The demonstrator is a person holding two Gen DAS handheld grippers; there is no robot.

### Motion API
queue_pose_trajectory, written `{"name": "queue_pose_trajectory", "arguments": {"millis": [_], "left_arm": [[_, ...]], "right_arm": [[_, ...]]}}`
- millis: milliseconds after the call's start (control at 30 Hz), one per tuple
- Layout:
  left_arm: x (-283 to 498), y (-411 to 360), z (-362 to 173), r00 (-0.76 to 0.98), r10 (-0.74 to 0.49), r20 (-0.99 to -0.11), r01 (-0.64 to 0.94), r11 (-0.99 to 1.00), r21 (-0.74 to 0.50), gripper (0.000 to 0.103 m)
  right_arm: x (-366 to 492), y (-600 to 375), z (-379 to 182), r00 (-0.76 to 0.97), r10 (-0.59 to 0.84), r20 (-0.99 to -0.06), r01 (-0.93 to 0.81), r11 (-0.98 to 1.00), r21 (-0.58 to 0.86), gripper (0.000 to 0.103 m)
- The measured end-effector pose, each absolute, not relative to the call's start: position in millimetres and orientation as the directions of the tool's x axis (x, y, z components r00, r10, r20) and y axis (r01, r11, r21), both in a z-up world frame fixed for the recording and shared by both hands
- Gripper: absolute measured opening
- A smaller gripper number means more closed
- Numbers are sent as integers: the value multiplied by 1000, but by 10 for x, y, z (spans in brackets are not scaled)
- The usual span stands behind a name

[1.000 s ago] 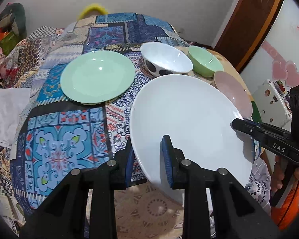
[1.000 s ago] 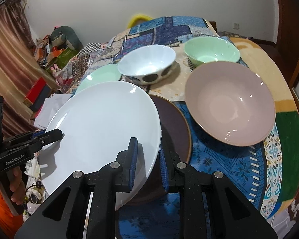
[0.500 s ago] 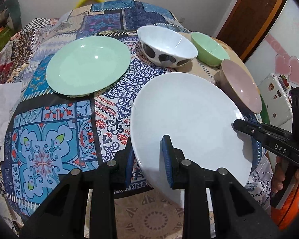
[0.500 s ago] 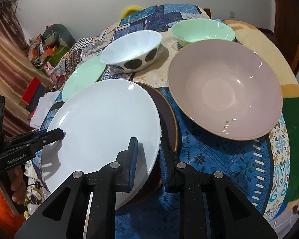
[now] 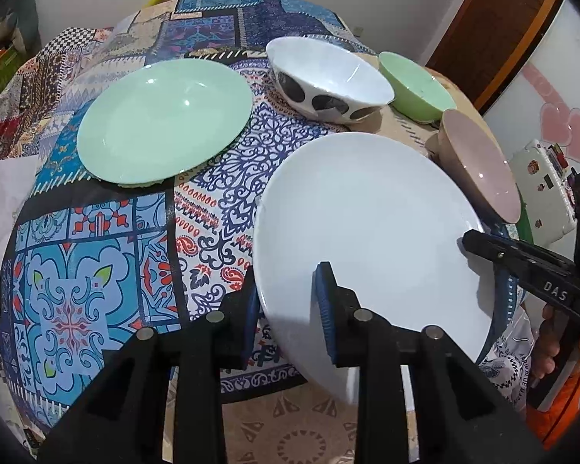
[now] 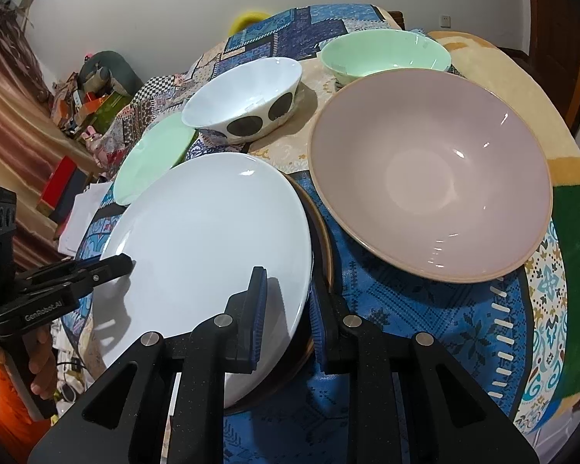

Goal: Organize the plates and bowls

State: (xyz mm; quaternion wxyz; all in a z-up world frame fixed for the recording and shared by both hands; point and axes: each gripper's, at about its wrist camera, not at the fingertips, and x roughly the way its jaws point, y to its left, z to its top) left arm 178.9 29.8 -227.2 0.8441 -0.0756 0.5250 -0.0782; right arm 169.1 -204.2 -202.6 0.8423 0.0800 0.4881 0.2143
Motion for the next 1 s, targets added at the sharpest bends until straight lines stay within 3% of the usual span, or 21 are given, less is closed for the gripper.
{"name": "queue_pose_trajectory", "arguments": {"millis": [333,833,1000], "left_arm": [[1814,246,-2380,417,-207,-885,57,978,-202,29],[1677,271,-2222,458,-210,-863,73,977,-199,29],[1576,347,-2041,503,-195,-842,62,980,-190,41]], "right_arm": [[1711,-2077,-2004,445,435,-783,-277,898,341,19],[1640,-2031,-1890,484,343,-805,-289,931,222,23],[1599,-1976,-1760,504,354,-788,-305,926,221,31]]}}
